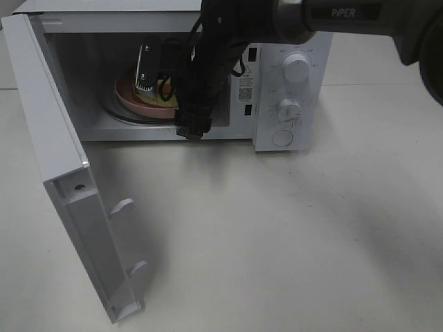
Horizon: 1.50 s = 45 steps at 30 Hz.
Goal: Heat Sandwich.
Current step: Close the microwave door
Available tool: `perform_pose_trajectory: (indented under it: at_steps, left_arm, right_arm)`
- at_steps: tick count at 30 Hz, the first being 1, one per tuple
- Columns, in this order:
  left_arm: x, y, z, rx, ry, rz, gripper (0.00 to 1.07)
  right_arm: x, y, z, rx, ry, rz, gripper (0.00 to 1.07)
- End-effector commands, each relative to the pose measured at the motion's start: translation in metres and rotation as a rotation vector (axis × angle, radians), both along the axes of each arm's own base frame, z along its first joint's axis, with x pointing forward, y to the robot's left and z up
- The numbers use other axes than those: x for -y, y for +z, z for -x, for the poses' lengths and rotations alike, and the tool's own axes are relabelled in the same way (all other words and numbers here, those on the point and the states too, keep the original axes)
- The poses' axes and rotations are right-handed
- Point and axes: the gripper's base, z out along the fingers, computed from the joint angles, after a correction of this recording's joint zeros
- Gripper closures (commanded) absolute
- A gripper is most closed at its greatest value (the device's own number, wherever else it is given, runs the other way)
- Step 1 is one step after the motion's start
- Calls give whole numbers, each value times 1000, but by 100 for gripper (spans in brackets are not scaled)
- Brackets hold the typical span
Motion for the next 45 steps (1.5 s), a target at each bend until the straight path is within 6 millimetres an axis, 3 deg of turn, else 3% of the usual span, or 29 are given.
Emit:
perform_pose_trajectory:
  at_steps: [1, 17, 45]
  left_arm:
    - [0, 0, 3, 18, 5, 2, 9]
    - [0, 0, 3, 18, 5, 2, 9]
    - [0, 0, 3, 18, 5, 2, 9]
  right_arm:
    - [4, 4, 8, -3, -5, -4, 31]
    - [28, 18, 42, 36, -5, -31, 31]
    - [93, 31, 133, 40, -14, -48, 31]
